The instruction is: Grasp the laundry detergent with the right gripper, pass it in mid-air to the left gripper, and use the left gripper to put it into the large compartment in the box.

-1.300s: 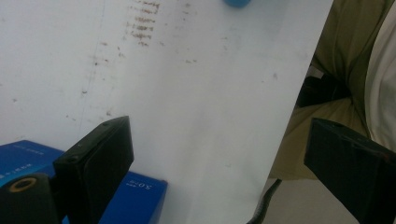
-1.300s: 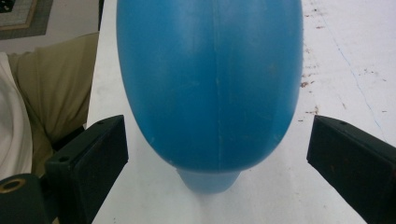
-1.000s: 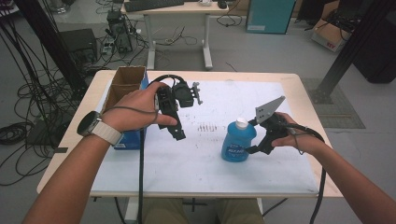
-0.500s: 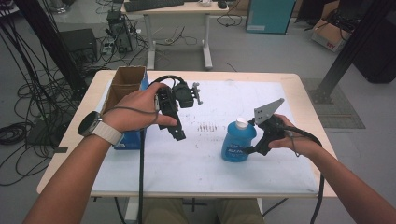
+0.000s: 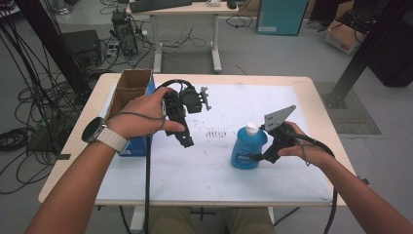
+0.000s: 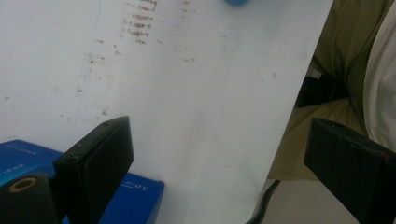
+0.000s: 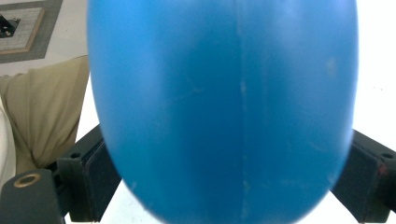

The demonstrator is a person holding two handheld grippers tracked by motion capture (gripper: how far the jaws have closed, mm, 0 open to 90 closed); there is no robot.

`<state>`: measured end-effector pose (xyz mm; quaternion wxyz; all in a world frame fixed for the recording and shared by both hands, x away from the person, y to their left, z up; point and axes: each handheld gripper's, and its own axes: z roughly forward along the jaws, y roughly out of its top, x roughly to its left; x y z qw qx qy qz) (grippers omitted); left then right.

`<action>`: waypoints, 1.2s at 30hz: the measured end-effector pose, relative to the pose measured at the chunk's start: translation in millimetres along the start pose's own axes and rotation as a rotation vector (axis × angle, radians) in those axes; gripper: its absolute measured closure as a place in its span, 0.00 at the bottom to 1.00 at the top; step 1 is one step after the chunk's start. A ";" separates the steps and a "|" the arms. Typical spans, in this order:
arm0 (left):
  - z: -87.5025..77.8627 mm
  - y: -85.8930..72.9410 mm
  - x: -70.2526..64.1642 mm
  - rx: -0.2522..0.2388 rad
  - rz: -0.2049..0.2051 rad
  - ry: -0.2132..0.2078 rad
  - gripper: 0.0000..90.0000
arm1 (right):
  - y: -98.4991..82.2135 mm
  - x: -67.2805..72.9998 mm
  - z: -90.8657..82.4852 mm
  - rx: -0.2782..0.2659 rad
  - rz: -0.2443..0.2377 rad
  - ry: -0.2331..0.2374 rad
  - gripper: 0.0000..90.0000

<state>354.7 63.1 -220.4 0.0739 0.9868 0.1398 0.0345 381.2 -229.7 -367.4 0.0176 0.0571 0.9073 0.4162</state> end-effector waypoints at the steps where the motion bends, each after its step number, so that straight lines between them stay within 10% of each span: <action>1: -1.1 0.6 1.3 0.020 0.019 -0.002 0.10 | -0.2 0.2 0.5 -0.002 0.003 0.002 0.11; 8: -1.1 0.2 2.0 0.025 0.021 -0.002 0.10 | -1.4 0.2 3.0 -0.018 -0.003 -0.004 0.13; 10: 3.1 -0.9 -3.3 -0.040 -0.055 -0.005 0.10 | -2.2 0.2 3.8 -0.021 -0.001 -0.009 0.13; 16: -1.9 0.2 1.8 0.024 0.028 0.001 0.10 | -4.2 0.4 6.8 -0.026 0.002 -0.003 0.15; 18: 2.7 -0.9 -3.9 -0.044 -0.057 -0.003 0.10 | -4.4 0.5 7.2 -0.031 0.001 -0.005 0.16; 25: -0.6 0.0 2.2 0.025 0.025 -0.003 0.10 | -6.6 0.8 8.4 -0.039 0.002 -0.001 0.19; 26: 2.1 -0.4 -1.3 -0.020 -0.034 -0.007 0.10 | -7.1 0.9 8.7 -0.042 0.001 0.001 0.20; 27: 0.5 -0.2 1.5 0.010 0.011 0.002 0.10 | -7.5 1.1 9.0 -0.047 0.000 0.004 0.20; 36: 1.0 -0.3 1.8 0.008 -0.001 -0.006 0.10 | -10.0 1.1 11.6 -0.063 -0.002 0.009 0.26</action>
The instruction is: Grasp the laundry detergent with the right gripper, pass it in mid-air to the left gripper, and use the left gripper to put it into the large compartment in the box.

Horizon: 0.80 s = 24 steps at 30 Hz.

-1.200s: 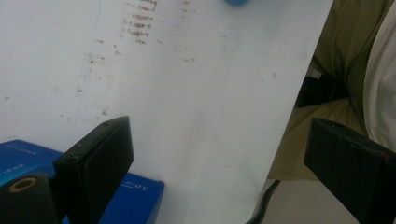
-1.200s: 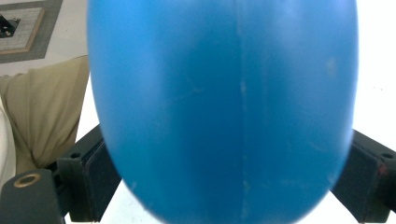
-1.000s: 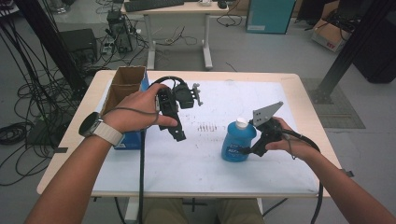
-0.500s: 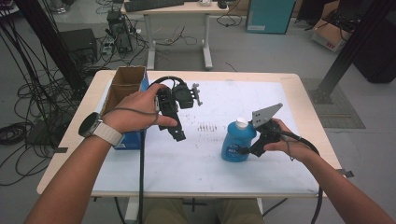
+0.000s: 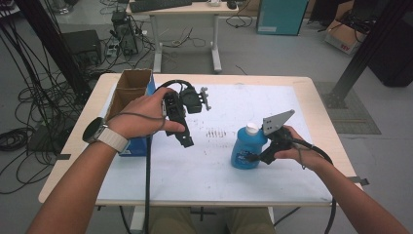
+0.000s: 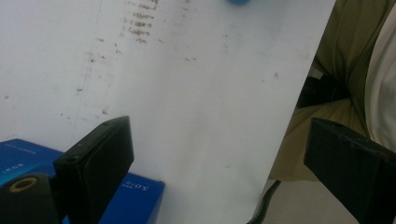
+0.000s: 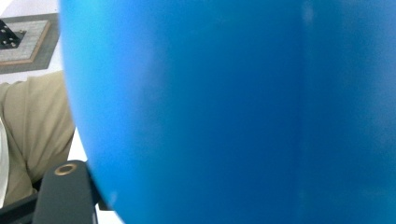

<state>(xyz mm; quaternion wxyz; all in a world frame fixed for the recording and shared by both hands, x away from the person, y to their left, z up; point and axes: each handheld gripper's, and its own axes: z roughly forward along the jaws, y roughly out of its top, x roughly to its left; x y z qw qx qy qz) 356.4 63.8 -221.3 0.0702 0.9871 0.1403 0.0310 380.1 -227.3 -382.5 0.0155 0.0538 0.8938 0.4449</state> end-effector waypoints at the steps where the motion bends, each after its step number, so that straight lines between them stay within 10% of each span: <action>1: 0.6 -0.2 -0.3 -0.007 -0.001 0.005 0.10 | -0.2 -0.1 0.2 -0.002 0.000 0.001 0.27; 24: -0.3 -0.4 1.4 0.006 0.013 0.010 0.10 | -3.6 0.8 4.2 -0.026 -0.007 0.015 0.39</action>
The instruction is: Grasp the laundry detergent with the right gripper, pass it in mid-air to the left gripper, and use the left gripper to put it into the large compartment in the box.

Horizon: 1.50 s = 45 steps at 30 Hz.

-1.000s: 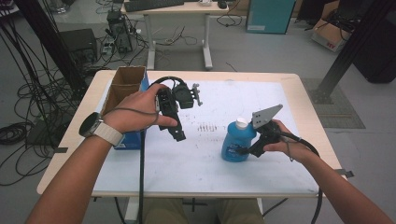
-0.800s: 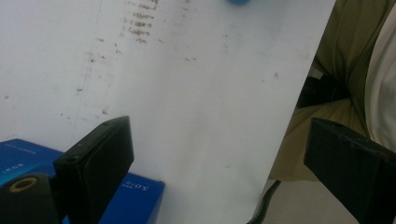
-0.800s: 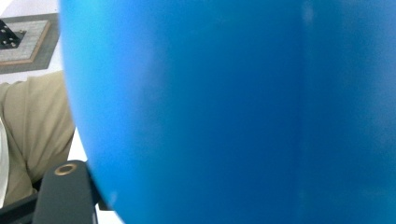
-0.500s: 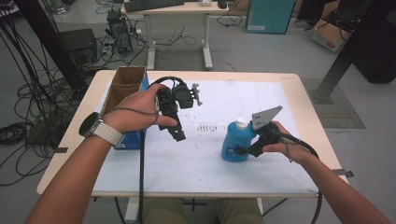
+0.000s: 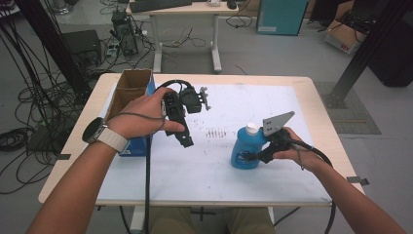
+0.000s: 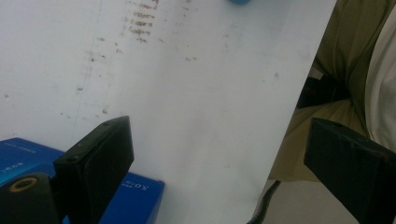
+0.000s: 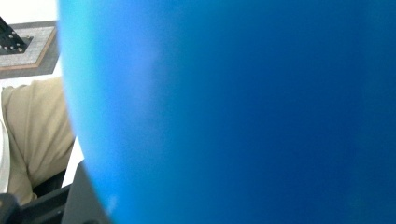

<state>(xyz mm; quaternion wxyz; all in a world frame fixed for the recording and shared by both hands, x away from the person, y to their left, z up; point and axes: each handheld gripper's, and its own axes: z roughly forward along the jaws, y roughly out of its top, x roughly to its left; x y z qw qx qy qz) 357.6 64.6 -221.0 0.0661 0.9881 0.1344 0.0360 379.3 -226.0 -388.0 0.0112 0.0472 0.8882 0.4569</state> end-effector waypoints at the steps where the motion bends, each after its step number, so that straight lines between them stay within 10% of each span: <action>1: 0.3 0.2 -0.9 -0.008 -0.017 -0.006 0.10 | -0.1 0.2 0.3 0.003 -0.001 -0.001 0.40; 45: 3.0 -0.2 -0.7 -0.021 -0.018 -0.007 0.10 | -5.4 -0.6 0.4 -0.043 -0.011 -0.003 0.49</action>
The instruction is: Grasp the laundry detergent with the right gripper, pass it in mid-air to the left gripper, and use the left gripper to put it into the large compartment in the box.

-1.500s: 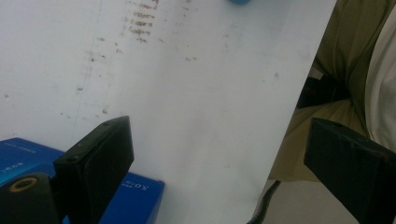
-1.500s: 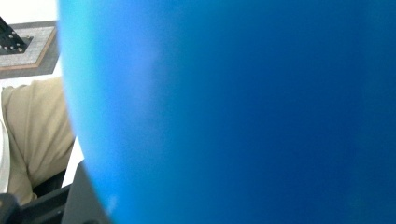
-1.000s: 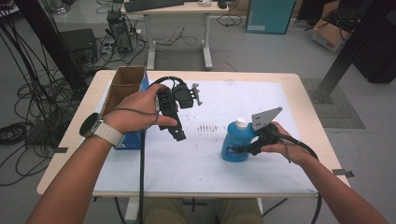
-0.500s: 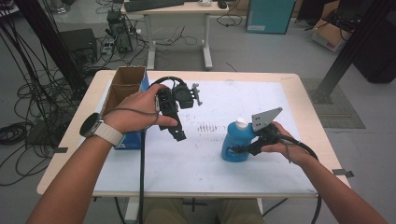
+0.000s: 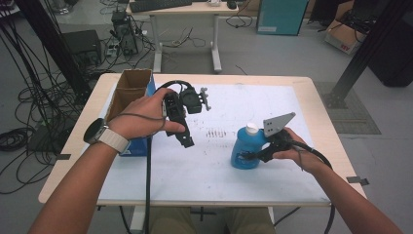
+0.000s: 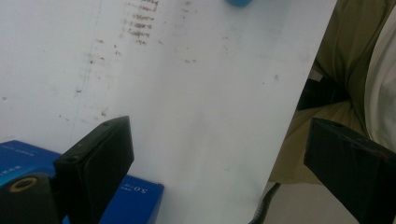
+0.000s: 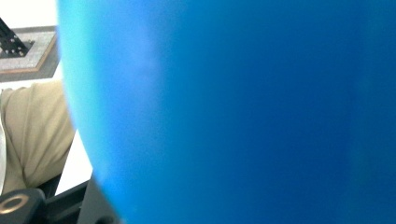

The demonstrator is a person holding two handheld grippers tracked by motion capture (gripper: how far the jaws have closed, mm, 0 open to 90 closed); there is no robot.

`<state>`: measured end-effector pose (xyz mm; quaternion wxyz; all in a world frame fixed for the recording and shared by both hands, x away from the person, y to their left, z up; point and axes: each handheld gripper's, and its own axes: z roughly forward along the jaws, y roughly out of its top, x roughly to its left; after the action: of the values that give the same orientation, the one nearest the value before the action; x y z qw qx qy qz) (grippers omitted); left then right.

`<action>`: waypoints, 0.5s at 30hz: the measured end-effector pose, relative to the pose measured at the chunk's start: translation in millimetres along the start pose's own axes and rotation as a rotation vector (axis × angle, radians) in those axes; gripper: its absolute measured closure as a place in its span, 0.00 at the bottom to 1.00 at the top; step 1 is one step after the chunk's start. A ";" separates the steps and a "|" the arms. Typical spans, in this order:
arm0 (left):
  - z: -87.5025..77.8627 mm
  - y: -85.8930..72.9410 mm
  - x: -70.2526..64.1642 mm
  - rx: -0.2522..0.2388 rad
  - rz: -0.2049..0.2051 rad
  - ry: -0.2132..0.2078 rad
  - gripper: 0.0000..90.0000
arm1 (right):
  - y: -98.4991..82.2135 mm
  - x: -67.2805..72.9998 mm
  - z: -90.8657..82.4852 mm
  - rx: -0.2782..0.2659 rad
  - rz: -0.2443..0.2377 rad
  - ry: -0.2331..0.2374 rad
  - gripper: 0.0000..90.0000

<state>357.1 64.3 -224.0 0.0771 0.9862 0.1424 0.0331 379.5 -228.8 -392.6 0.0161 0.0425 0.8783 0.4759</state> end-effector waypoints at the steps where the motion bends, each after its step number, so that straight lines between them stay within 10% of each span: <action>1: 0.2 0.0 0.0 -0.003 -0.003 0.003 0.10 | -0.6 0.0 0.1 -0.005 0.002 0.000 0.49; 15: -0.7 1.2 1.5 0.024 0.026 -0.002 0.10 | 0.4 -0.4 0.1 0.003 0.006 0.004 0.50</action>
<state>358.8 63.7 -223.0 0.0648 0.9889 0.1301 0.0314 380.0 -228.5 -392.3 0.0130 0.0443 0.8790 0.4746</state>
